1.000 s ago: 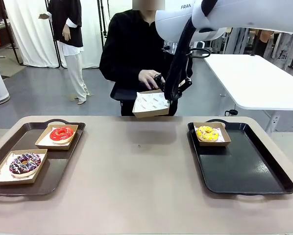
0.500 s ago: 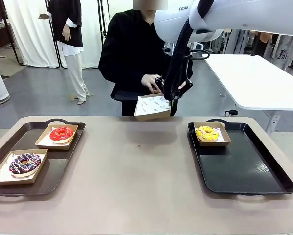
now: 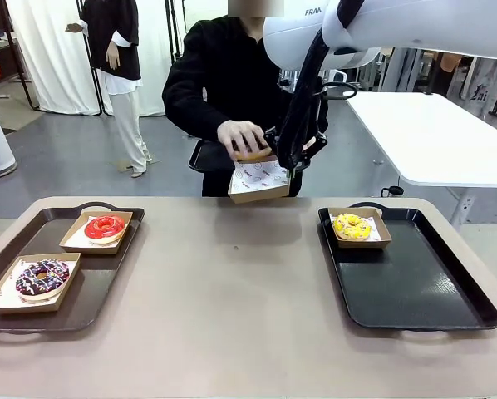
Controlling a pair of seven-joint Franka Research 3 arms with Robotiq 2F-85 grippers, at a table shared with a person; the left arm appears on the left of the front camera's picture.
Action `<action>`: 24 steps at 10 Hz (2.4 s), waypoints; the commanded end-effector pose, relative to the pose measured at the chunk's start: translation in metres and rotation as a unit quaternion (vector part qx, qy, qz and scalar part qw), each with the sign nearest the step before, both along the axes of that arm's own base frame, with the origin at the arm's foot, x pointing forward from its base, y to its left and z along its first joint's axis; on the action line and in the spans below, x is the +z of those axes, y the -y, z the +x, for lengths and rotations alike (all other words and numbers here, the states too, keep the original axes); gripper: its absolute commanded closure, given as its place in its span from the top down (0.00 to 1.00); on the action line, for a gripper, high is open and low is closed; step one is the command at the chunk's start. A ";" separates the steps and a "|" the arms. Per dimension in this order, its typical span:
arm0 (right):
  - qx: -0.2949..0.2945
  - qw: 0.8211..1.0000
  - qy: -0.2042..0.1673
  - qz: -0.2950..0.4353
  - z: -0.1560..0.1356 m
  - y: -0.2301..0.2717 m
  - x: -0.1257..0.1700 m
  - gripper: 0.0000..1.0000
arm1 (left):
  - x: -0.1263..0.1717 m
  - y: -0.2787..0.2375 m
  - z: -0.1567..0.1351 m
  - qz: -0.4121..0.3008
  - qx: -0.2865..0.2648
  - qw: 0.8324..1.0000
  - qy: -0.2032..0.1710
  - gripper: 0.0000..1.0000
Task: Individually package the donuts and arrange them on the tray.
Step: Place the picked Paper togo box on the Handle tray while simultaneously picking up another Paper togo box from the table with the other hand, then place the picked Paper togo box on the Handle tray.
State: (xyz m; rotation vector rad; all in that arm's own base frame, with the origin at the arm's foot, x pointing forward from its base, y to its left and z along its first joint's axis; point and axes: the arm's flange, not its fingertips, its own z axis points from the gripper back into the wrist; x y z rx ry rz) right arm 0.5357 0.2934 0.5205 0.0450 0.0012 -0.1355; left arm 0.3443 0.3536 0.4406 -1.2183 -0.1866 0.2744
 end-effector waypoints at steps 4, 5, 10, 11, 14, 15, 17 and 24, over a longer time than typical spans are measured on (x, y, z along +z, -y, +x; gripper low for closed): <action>-0.009 1.000 0.004 0.002 0.000 0.000 0.001 0.00 | 0.000 -0.001 -0.002 0.000 0.002 1.000 0.000 1.00; -0.009 1.000 0.004 0.002 0.000 0.000 0.001 0.00 | 0.000 -0.001 -0.002 0.000 0.002 1.000 0.000 1.00; -0.009 1.000 0.004 0.002 0.000 0.000 0.001 0.00 | 0.000 -0.001 -0.002 0.000 0.002 1.000 0.000 1.00; -0.009 1.000 0.004 0.002 0.000 0.000 0.001 0.00 | 0.000 -0.001 -0.002 0.000 0.002 1.000 0.000 1.00; 0.076 0.997 -0.006 0.025 -0.010 0.013 0.012 0.01 | 0.000 -0.001 -0.002 0.000 0.002 1.000 0.000 1.00; 0.106 0.994 0.006 0.033 -0.028 0.029 0.027 0.01 | 0.000 -0.001 -0.002 0.000 0.002 1.000 0.000 1.00; 0.122 0.992 -0.005 0.039 -0.058 0.069 0.053 0.01 | 0.000 -0.001 -0.002 0.000 0.002 1.000 0.000 1.00; 0.022 0.999 -0.011 -0.043 -0.123 0.229 0.028 0.01 | 0.000 -0.001 -0.002 0.000 0.002 1.000 0.000 1.00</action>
